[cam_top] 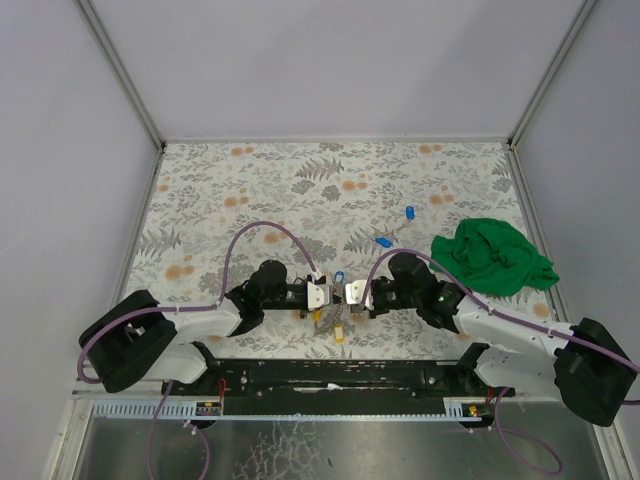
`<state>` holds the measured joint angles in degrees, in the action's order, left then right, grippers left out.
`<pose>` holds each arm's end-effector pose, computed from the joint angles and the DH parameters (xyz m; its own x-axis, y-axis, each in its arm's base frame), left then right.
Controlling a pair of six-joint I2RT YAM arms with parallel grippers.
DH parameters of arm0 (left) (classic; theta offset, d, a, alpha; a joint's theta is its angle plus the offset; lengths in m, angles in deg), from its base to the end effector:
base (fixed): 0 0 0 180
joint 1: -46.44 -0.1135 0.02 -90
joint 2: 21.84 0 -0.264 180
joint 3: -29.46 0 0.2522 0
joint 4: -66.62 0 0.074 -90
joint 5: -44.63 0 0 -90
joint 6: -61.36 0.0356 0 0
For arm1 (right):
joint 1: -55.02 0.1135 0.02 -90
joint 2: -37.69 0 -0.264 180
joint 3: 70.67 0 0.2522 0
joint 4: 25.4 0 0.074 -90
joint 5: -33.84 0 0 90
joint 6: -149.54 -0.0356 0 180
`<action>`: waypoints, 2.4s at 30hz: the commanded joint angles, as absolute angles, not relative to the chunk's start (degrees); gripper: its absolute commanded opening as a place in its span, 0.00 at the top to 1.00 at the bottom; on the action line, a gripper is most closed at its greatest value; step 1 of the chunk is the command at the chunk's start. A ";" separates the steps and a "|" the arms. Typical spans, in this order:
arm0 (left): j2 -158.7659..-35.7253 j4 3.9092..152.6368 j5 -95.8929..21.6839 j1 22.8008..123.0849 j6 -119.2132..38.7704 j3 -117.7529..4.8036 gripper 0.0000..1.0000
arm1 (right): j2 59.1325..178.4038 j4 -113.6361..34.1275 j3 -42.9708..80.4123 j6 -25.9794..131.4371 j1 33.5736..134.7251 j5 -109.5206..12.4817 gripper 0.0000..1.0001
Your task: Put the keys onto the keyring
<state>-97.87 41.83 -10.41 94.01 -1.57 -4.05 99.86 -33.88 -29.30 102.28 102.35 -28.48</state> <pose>0.1472 -0.1912 0.1678 0.2599 0.2685 -0.9276 0.9600 0.0314 0.2781 0.1400 0.1763 0.2058 0.3848 -0.4693 -0.7948 -0.9049 -0.0220 -0.4251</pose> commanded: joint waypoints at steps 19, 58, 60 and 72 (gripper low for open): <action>-97.97 40.25 -9.78 93.91 -1.18 -5.53 1.00 | 99.37 -31.58 -29.14 101.40 103.08 -29.34 1.00; -98.32 40.00 -7.72 93.97 -1.31 -5.84 1.00 | 100.44 -30.72 -28.84 101.60 103.10 -26.67 1.00; -98.29 39.95 -7.14 93.95 -1.35 -5.84 1.00 | 100.53 -30.73 -28.75 101.76 103.10 -26.19 1.00; -98.17 39.95 -4.85 93.94 -1.23 -5.84 1.00 | 101.14 -29.98 -28.26 102.17 103.24 -23.76 1.00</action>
